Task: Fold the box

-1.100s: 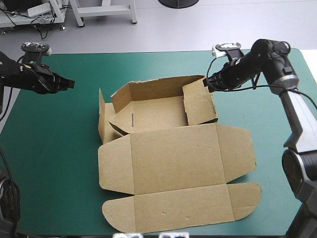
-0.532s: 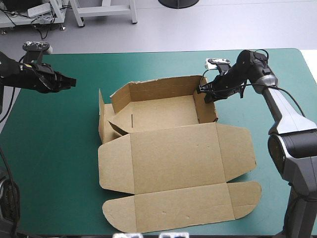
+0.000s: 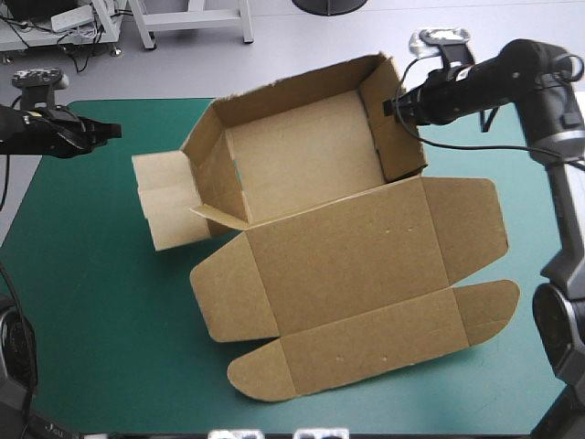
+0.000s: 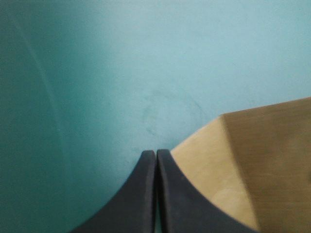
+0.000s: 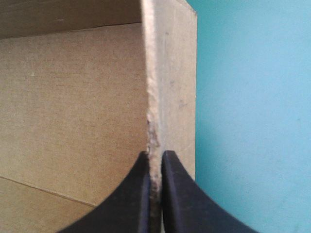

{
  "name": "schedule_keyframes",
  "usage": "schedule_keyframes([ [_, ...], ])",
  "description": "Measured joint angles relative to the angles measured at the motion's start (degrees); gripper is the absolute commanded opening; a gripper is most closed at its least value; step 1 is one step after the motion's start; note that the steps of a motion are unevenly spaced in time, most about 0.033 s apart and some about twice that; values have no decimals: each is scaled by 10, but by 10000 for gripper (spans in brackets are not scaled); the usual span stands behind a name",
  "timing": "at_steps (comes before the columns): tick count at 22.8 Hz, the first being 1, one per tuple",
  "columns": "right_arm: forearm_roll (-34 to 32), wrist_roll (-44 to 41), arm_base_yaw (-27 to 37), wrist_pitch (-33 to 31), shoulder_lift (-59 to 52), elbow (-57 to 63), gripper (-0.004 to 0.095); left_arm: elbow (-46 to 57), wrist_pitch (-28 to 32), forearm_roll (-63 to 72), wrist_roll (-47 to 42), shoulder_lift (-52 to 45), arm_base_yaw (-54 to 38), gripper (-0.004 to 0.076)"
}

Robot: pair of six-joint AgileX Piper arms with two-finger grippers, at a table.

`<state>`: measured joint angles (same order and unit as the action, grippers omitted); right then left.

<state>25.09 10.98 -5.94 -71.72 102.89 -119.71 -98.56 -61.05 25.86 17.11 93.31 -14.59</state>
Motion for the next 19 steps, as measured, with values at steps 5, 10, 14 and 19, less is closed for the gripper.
schedule_keyframes([
  [5,34,0,72,0,-108,-10,-1,0,8,145,36,25,-106,-11],
  [10,68,10,83,-1,-185,-11,-1,0,-71,323,100,69,-124,-11],
  [14,84,11,83,-1,-197,-11,-1,0,-86,405,125,76,-95,-11],
  [19,85,13,83,-1,-196,-11,-1,0,-88,430,129,51,-3,-11],
])
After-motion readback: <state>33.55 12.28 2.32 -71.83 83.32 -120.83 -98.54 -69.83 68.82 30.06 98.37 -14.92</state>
